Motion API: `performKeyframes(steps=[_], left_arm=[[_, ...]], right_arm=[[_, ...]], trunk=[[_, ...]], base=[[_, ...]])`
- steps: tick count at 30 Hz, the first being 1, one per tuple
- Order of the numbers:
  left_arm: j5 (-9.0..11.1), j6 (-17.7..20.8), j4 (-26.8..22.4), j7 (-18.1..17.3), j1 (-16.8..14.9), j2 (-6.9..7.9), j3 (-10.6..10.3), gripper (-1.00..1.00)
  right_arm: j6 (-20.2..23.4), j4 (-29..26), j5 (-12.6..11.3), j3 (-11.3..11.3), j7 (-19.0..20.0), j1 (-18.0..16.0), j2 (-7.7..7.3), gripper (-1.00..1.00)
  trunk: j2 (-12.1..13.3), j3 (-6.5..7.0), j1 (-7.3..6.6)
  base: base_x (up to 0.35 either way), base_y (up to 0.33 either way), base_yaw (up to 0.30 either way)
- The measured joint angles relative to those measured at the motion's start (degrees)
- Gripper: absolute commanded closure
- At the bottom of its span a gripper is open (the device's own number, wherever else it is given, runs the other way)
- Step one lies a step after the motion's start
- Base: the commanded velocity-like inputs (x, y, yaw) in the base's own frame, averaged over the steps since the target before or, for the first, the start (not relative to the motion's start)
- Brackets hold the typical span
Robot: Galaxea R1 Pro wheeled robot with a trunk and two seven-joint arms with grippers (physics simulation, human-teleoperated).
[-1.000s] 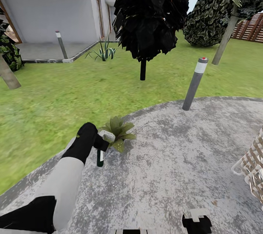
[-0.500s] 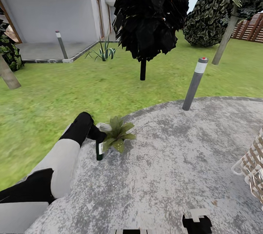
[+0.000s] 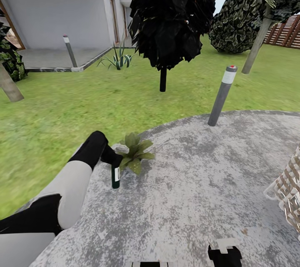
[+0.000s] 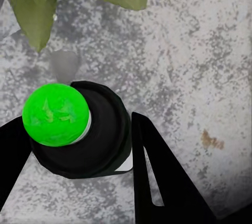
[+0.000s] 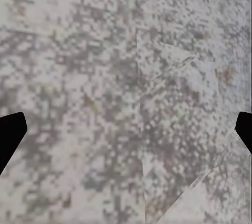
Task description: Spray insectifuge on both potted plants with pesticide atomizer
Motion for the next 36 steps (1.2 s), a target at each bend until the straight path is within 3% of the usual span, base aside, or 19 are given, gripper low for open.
performKeyframes(steps=[8, 16, 21, 28, 36], left_arm=[[-0.6, 0.0, 0.2, 0.0, 0.1, -0.17, 0.2, 1.00], [-1.0, -0.1, 0.1, 0.1, 2.4, -0.09, 0.0, 1.00], [-1.0, -0.4, -0.8, 0.3, 6.6, -0.03, -0.1, 1.00], [-0.8, -0.5, -0.9, 0.3, 6.9, -0.56, 0.3, 1.00], [-0.3, 0.3, -0.9, 0.1, 6.2, -1.18, 0.4, 1.00]], right_arm=[[0.0, -0.1, 0.0, 0.0, 0.0, 0.0, 0.07, -1.00], [0.0, 0.0, 0.0, 0.0, -0.1, 0.0, 0.01, -1.00], [0.0, 0.0, 0.0, 0.0, -0.1, 0.0, 0.00, -1.00], [0.0, 0.0, 0.0, 0.0, -0.1, 0.0, 0.00, -1.00], [0.0, 0.0, 0.0, 0.0, -0.1, 0.0, 0.00, -1.00]], trunk=[[0.0, 0.00, 0.00], [0.0, 0.00, 0.00], [0.0, 0.00, -0.01], [0.0, 0.00, -0.03], [0.0, 0.00, 0.00]], base=[[0.039, -0.145, 0.135], [-0.015, -0.089, 0.005], [0.065, -0.001, 0.000], [0.299, 0.000, 0.000], [0.026, 0.000, 0.000]])
